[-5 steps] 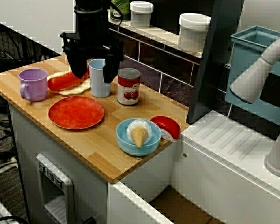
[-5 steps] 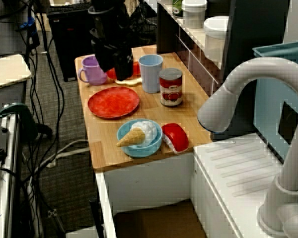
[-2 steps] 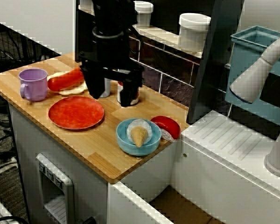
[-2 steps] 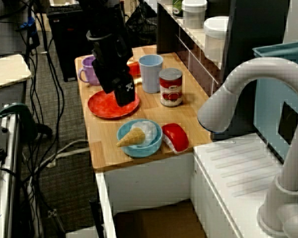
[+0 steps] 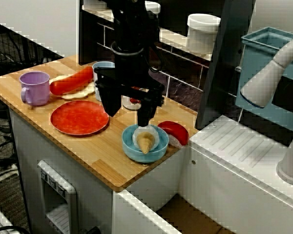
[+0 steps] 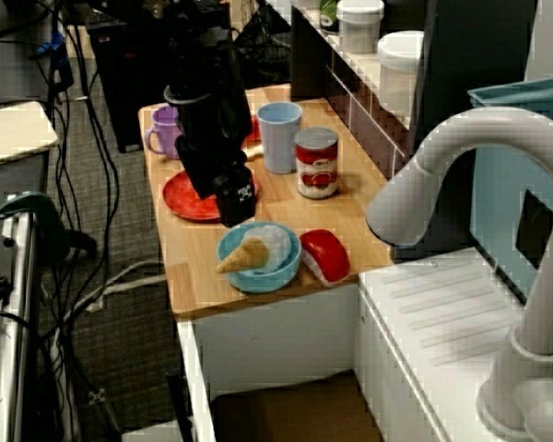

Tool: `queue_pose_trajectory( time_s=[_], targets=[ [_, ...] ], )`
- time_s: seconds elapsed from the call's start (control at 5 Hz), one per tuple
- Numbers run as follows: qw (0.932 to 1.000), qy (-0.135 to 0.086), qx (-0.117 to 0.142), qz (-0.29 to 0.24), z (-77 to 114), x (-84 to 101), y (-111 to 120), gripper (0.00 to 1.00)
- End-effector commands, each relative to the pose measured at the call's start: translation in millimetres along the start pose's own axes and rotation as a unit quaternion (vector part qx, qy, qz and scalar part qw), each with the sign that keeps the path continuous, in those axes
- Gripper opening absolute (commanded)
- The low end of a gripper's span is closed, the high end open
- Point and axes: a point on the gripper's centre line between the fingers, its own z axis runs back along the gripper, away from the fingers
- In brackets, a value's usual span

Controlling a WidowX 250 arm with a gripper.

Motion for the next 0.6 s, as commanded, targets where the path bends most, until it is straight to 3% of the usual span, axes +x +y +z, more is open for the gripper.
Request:
queue_pose_trajectory(
  time_s=[0.0,0.4],
  targets=[
    [0.9999,-0.006,-0.001,0.013,-6.8,-2.0,-9.3,1.00],
    [0.9991,0.001,0.002,0.041,-10.2,6.1,-18.9,1.00]
  ],
)
